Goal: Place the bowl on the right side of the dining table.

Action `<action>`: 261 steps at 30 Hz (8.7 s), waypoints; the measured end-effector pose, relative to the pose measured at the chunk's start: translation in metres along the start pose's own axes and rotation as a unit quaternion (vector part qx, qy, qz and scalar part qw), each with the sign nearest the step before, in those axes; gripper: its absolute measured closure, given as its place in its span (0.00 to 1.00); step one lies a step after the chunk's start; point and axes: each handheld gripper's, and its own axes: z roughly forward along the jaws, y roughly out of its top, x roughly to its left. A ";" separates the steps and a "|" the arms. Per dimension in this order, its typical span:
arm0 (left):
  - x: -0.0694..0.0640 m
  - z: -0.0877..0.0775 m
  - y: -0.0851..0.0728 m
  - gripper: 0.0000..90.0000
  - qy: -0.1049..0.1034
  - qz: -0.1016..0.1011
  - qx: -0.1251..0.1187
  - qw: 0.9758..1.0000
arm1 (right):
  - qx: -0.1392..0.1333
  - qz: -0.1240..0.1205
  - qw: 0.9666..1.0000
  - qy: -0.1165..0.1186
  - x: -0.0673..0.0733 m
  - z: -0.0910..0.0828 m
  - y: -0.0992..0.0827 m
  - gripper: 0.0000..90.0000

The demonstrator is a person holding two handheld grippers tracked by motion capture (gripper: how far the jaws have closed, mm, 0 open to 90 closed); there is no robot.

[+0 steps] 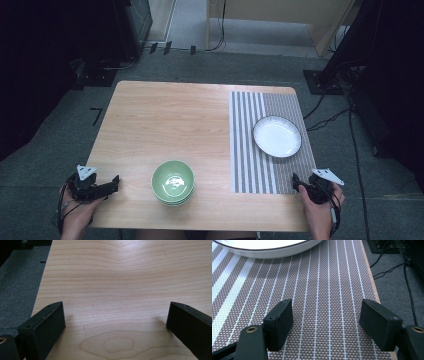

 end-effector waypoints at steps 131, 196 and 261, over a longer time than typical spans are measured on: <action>-0.154 -0.079 0.039 0.96 -0.151 0.106 -0.169 0.968 | -0.124 -0.043 0.973 0.191 0.156 -0.052 0.088 0.46; -0.172 -0.094 0.033 0.92 -0.123 0.136 -0.234 0.955 | -0.053 -0.091 0.920 0.378 0.277 -0.052 0.042 0.80; -0.149 -0.111 0.039 0.00 -0.266 0.078 -0.297 0.914 | -0.127 -0.077 0.950 0.274 0.261 -0.066 0.048 0.94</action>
